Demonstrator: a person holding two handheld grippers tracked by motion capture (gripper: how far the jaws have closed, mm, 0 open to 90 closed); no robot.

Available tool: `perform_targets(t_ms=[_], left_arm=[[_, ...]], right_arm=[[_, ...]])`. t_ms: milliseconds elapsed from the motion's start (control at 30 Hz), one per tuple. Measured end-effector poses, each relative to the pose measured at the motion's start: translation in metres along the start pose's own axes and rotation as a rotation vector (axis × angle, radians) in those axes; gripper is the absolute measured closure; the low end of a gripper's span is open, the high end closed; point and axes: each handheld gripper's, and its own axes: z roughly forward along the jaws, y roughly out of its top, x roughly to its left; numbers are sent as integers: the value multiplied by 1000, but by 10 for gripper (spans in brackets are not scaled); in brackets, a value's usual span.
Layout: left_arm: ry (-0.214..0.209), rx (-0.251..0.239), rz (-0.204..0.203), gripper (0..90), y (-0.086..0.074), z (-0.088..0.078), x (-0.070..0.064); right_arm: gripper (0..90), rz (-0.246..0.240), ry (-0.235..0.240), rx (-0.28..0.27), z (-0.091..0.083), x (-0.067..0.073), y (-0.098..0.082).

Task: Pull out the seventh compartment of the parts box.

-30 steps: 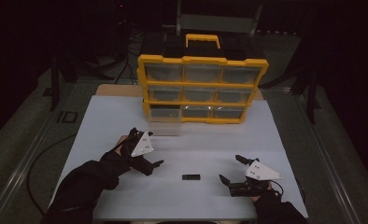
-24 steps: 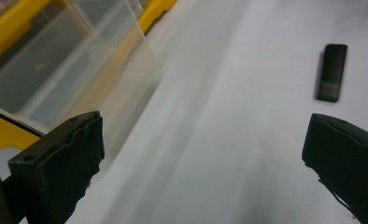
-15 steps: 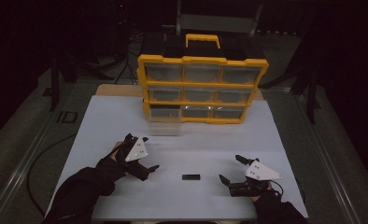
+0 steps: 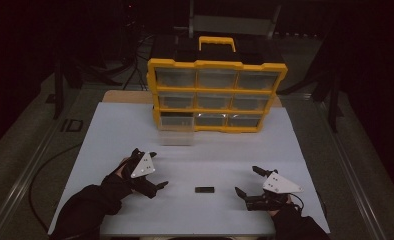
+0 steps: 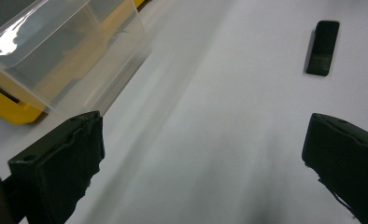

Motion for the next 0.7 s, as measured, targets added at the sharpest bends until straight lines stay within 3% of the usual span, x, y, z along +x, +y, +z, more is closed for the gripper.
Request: perform_targets(t_ms=[233, 567, 700], left_arm=[[3, -11, -19, 0, -7, -1, 0], [21, -10, -4, 0, -7, 1, 2], [29, -46, -5, 0, -7, -1, 1]], right_arm=[[81, 1, -1, 5, 0, 1, 0], [81, -2, -2, 7, 1, 1, 0], [82, -2, -3, 6, 0, 1, 0]])
